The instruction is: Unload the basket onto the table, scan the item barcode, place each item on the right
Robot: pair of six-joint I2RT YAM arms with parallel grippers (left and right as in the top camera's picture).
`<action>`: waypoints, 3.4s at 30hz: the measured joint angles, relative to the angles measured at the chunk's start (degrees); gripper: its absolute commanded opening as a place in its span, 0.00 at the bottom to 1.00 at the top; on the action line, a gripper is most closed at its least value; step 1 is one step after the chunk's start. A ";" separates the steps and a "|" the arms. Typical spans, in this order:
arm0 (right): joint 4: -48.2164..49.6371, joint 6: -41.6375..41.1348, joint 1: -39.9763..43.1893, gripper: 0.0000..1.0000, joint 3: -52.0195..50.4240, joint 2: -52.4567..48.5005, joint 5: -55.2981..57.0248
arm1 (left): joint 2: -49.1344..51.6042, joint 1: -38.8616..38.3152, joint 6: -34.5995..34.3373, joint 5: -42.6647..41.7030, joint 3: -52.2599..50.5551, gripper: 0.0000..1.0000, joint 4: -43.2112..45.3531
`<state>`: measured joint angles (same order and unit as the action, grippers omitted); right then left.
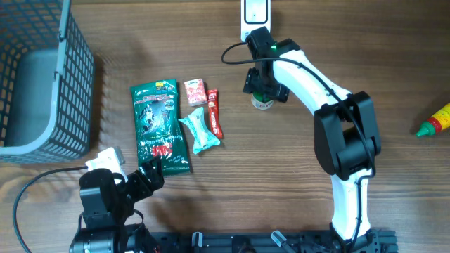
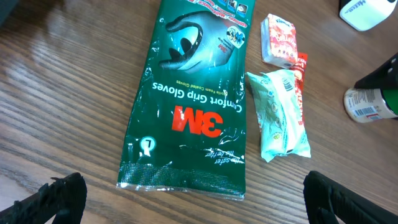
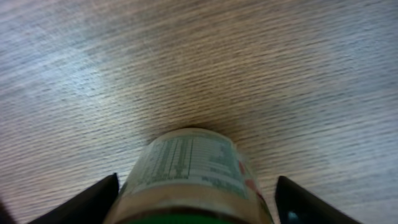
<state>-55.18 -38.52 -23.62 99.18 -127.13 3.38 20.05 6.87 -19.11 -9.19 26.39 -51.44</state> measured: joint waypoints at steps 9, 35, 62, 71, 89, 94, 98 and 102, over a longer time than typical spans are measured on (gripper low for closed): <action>1.05 2.10 0.00 0.53 -1.86 0.04 -0.46 | 0.00 0.00 0.00 -0.02 0.00 1.00 0.00; -36.79 21.11 1.27 0.40 4.48 0.20 -27.63 | 0.00 0.00 0.00 0.00 0.00 1.00 0.00; -36.76 17.75 -17.92 0.46 4.48 16.46 -31.06 | 0.00 0.00 0.00 -0.02 0.00 1.00 0.00; -27.65 11.76 -18.14 0.47 4.46 16.46 -16.44 | 0.00 0.00 0.00 0.00 0.00 1.00 0.00; -2.25 10.62 -17.81 0.50 2.86 16.48 7.02 | 0.00 0.00 0.00 0.00 0.00 1.00 0.00; 4.44 10.64 -15.04 0.50 1.33 16.46 13.40 | 0.00 0.00 0.00 0.00 0.00 1.00 0.00; 12.22 11.13 -11.17 0.57 1.29 16.46 15.69 | 0.00 0.00 -0.02 -0.02 0.00 1.00 0.00; 21.31 13.62 -6.45 0.57 1.22 16.46 16.13 | 0.00 0.00 0.00 -0.02 0.00 1.00 0.00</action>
<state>-33.87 -24.91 -30.06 100.40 -110.67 19.51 20.05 6.87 -19.11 -9.21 26.39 -51.44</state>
